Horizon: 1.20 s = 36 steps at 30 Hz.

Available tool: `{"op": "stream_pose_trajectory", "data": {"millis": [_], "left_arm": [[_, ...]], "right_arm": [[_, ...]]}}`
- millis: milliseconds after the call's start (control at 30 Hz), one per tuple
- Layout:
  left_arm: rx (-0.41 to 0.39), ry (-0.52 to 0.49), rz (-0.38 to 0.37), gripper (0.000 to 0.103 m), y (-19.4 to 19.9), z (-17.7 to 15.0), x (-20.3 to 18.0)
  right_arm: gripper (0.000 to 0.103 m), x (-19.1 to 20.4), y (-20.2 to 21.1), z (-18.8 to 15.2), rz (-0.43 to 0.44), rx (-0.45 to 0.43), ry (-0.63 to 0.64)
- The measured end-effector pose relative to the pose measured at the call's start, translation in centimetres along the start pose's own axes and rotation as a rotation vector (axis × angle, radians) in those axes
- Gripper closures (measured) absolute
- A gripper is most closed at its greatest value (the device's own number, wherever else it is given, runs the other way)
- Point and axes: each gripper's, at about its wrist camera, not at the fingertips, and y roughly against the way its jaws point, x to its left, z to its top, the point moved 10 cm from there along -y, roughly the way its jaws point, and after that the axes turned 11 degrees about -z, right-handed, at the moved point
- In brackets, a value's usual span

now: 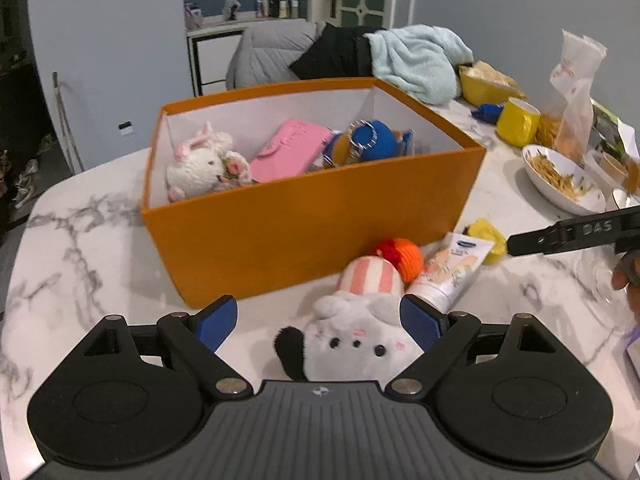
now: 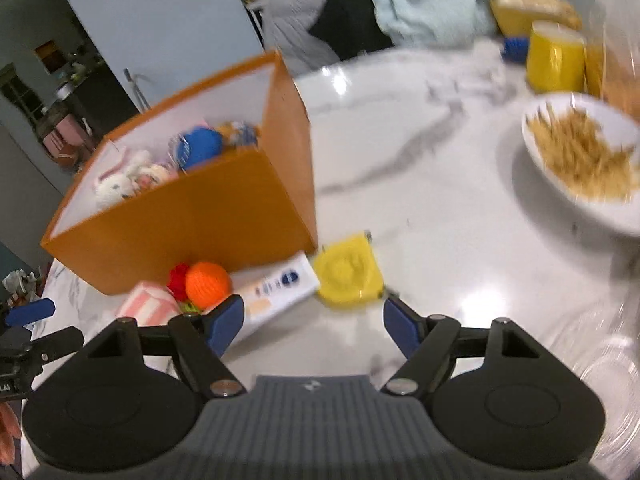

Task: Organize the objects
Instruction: 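Grasp the white plush with left tool while right tool grasps the lotion tube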

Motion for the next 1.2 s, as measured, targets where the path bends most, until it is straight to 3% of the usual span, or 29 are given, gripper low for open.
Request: {"op": "stream_pose_trajectory", "data": {"millis": [233,500,800,1200], "left_arm": [[0.04,-0.049,-0.036,0.0,-1.6,-0.6,-1.7],[0.113,-0.108,-0.034,0.0,-4.1,-1.7,-2.7],[0.143,-0.115,-0.026,0.0,-5.9,-2.1,-2.3],[0.171,-0.1,-0.014,0.0,-7.2,-2.9,-0.9]], "right_arm": [[0.025,1.8,-0.9,-1.6,0.031,0.025,0.025],[0.026,3.8,-2.5,-2.6,0.089,0.079,-0.05],[0.035,5.4,-4.1,-2.7,0.164,0.1,-0.18],[0.052,6.2,-4.5,-2.4,0.174,0.067,-0.186]]}}
